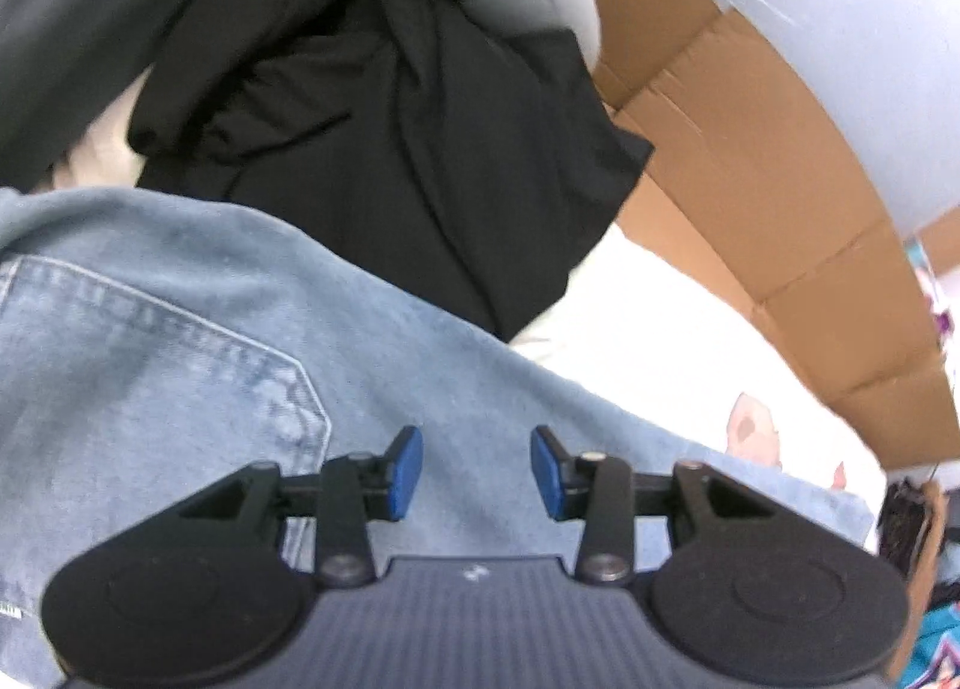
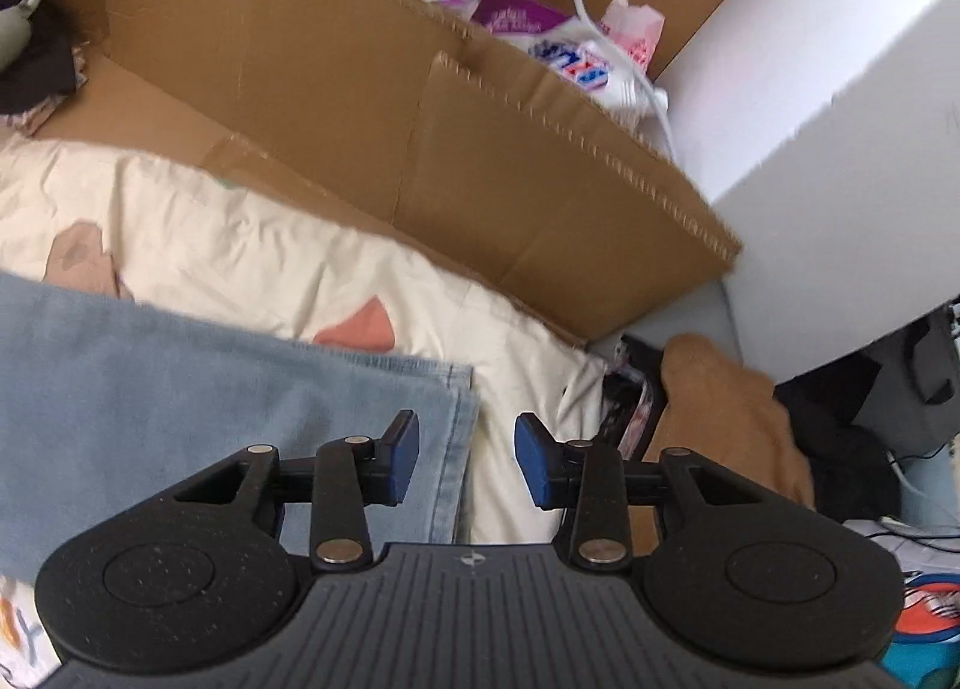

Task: Fold clothes
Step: 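Open both grippers to lay the folded edge onto the jeans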

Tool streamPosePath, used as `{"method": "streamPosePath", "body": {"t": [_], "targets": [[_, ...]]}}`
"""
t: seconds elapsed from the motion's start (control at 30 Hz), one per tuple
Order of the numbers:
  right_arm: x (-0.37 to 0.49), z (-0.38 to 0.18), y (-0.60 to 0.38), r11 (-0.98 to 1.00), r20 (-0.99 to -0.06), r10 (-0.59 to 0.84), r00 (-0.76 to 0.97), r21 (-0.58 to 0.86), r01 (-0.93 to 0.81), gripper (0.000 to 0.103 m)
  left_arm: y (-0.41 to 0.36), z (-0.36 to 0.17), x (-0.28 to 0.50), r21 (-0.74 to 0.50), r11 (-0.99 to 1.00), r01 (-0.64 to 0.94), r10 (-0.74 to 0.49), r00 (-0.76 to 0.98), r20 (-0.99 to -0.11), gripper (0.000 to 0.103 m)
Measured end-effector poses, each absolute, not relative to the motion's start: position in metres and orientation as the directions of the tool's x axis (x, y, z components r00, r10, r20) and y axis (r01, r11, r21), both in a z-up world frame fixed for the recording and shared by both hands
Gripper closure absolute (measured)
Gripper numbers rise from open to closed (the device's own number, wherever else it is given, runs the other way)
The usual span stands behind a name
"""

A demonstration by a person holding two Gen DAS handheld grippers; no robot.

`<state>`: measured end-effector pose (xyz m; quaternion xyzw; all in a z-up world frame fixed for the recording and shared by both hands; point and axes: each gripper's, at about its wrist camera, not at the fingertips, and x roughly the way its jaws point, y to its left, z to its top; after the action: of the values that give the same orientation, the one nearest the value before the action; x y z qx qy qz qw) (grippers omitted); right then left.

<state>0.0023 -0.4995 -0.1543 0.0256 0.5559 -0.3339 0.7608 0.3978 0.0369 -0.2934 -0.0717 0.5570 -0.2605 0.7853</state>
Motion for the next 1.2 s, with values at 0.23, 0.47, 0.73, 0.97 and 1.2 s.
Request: {"method": "streamPosePath", "body": {"t": [0.23,0.47,0.73,0.97,1.2], "targets": [[-0.025,-0.188,-0.496,0.771,-0.861,-0.485,0.155,-0.338,0.539,0.061,0.015,-0.302,0.390,-0.415,0.863,0.288,-0.486,0.244,-0.839,0.061],[-0.051,-0.210,-0.509,0.726,-0.875,-0.416,0.248,-0.155,0.670,0.058,-0.010,-0.292,0.374,-0.385,0.878,0.285,-0.455,0.244,-0.857,0.060],[-0.068,-0.230,-0.520,0.699,-0.827,-0.393,0.401,0.015,0.715,0.064,-0.033,-0.277,0.358,-0.292,0.905,0.310,-0.374,0.251,-0.893,0.058],[-0.087,-0.248,-0.532,0.707,-0.788,-0.407,0.463,0.050,0.706,0.063,-0.061,-0.281,0.341,-0.225,0.911,0.345,-0.316,0.236,-0.919,0.048],[-0.118,-0.253,-0.536,0.581,-0.711,-0.495,0.499,0.157,0.799,0.062,-0.087,-0.293,0.336,-0.169,0.921,0.350,-0.238,0.166,-0.957,0.048]]}}
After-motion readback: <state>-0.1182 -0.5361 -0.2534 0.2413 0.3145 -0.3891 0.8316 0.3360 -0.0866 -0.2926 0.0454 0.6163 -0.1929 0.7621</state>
